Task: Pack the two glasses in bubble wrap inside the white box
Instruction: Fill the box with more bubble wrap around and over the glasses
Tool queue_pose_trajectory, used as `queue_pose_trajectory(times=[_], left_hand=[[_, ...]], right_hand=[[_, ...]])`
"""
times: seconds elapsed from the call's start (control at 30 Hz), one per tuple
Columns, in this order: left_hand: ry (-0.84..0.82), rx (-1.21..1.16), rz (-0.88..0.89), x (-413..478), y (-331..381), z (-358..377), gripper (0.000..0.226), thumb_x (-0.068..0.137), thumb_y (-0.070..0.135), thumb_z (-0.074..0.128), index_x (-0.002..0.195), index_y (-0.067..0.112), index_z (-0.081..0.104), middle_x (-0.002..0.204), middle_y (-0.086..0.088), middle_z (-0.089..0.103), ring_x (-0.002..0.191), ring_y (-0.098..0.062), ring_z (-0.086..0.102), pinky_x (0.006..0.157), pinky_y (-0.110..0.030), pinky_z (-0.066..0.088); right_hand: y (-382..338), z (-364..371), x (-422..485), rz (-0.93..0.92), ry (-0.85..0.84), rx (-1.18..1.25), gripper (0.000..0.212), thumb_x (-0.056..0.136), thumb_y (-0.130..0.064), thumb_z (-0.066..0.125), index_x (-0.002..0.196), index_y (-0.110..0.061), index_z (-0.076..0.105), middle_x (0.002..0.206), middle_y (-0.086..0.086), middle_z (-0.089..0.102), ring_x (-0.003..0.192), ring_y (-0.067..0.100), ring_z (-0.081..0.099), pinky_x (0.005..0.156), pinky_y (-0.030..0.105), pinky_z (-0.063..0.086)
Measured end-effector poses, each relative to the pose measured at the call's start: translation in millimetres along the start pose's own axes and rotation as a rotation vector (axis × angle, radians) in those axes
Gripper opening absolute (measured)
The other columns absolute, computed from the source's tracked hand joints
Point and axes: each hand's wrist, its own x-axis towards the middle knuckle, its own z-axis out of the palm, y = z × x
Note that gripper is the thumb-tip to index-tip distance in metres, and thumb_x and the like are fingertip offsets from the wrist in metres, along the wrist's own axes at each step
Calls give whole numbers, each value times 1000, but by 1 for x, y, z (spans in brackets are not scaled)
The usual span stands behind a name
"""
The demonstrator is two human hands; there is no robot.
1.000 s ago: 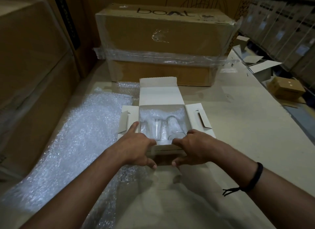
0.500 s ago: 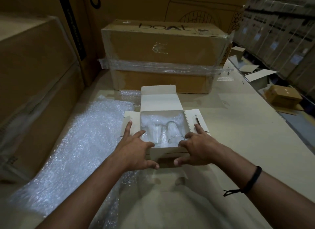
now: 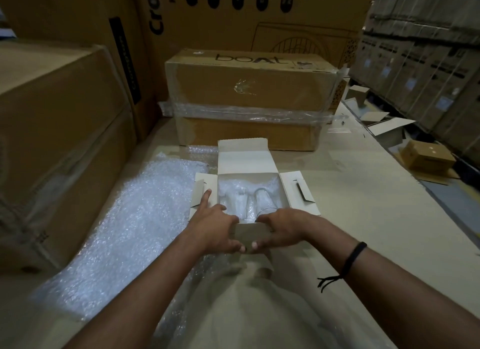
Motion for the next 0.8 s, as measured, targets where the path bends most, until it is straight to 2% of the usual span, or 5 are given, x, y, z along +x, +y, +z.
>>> queue_pose_trajectory(times=[0.13, 0.3, 0.53, 0.67, 0.8], left_hand=[[340, -124, -18, -19, -11, 17, 64, 80, 74, 38, 119, 31, 66, 139, 6, 56, 140, -18, 35, 116, -53, 2], [728, -397, -121, -72, -23, 63, 49, 81, 61, 54, 108, 23, 72, 129, 1, 63, 127, -21, 50, 106, -45, 30], [178, -361, -343, -123, -22, 99, 79, 72, 80, 23, 134, 42, 52, 157, 6, 30, 146, -19, 20, 113, -46, 7], [398, -460, -356, -121, -24, 104, 35, 83, 39, 54, 111, 28, 72, 127, 1, 65, 118, -20, 59, 100, -40, 38], [662, -621, -456, -126, -26, 96, 30, 83, 2, 65, 108, 15, 74, 113, -1, 71, 104, -17, 65, 94, -26, 46]], right_hand=[[1, 11, -14, 2, 186, -63, 73, 84, -70, 51, 142, -28, 40, 132, 4, 59, 115, 28, 57, 89, 37, 46], [-19, 60, -39, -293, 728, 30, 54, 91, -54, 49, 131, -19, 57, 126, 0, 66, 112, 21, 63, 90, 33, 51], [-49, 114, -20, -143, 379, 47, 82, 84, -73, 25, 150, -25, 35, 156, 2, 35, 141, 24, 36, 112, 37, 28], [-55, 133, -16, -93, 450, 2, 81, 90, -76, 14, 146, -26, 41, 156, 0, 34, 142, 22, 33, 113, 42, 26], [-54, 131, -18, -71, 426, 18, 86, 86, -78, 4, 150, -30, 32, 160, -5, 24, 147, 18, 21, 116, 38, 16]])
